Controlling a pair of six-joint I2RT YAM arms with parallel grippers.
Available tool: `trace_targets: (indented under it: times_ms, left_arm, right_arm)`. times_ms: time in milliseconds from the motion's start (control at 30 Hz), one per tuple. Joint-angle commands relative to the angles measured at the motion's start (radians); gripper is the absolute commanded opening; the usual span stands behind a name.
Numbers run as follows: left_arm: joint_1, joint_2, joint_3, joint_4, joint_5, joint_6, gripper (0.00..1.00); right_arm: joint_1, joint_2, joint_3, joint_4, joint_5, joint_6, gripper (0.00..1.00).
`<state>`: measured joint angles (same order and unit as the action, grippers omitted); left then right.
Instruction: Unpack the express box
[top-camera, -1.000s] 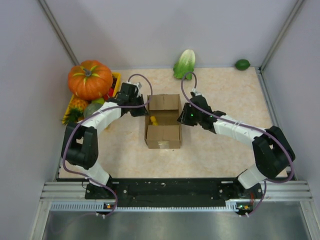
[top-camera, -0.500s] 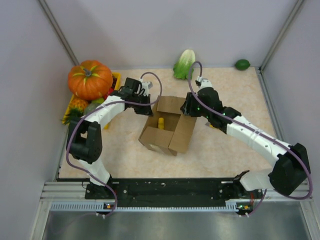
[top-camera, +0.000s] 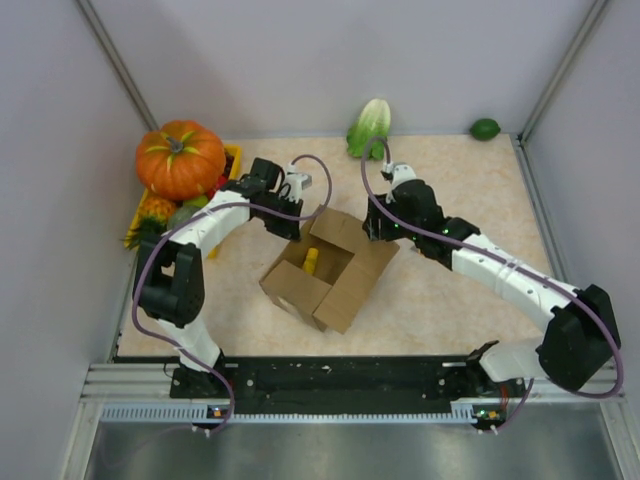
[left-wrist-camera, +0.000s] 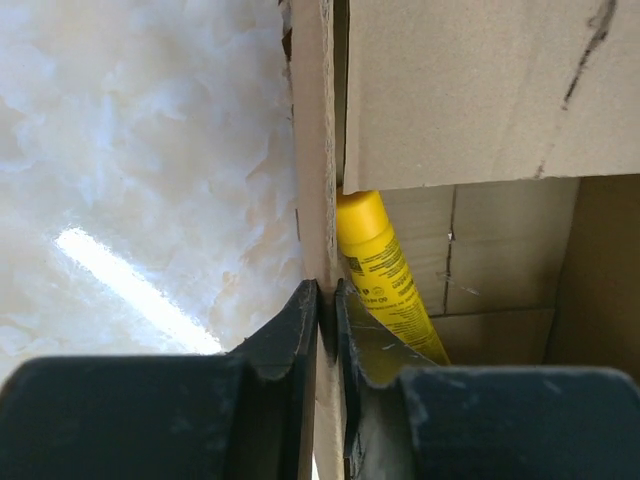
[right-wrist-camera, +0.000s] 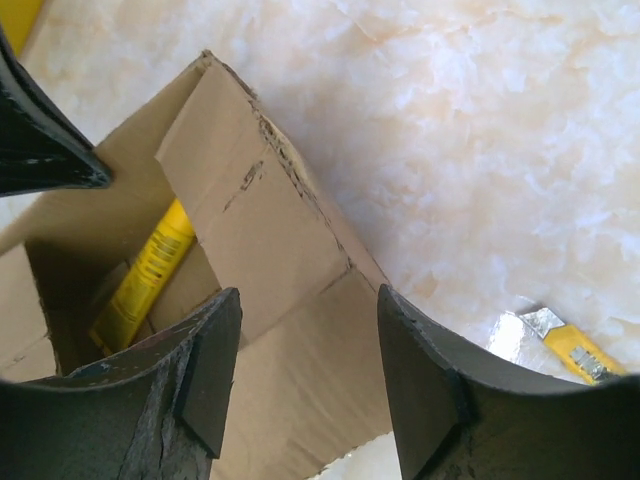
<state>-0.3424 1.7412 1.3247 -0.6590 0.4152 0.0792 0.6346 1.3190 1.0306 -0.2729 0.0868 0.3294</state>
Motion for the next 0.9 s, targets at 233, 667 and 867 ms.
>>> trace_targets:
  times_ms: [233, 667, 867]
  left_arm:
    - [-0.003, -0.104, 0.008, 0.05, 0.014, -0.036, 0.45]
    - [0.045, -0.295, -0.105, 0.061, -0.038, -0.347, 0.45]
    - [0.051, -0.325, -0.232, 0.016, -0.042, -0.355, 0.43]
  right_arm:
    - [0.004, 0.109, 0.013, 0.043, -0.039, -0.063, 0.58]
    - [0.189, 0.114, 0.083, 0.046, 0.088, -0.224, 0.51]
    - [0.286, 0.21, 0.083, 0.073, 0.097, -0.223, 0.33]
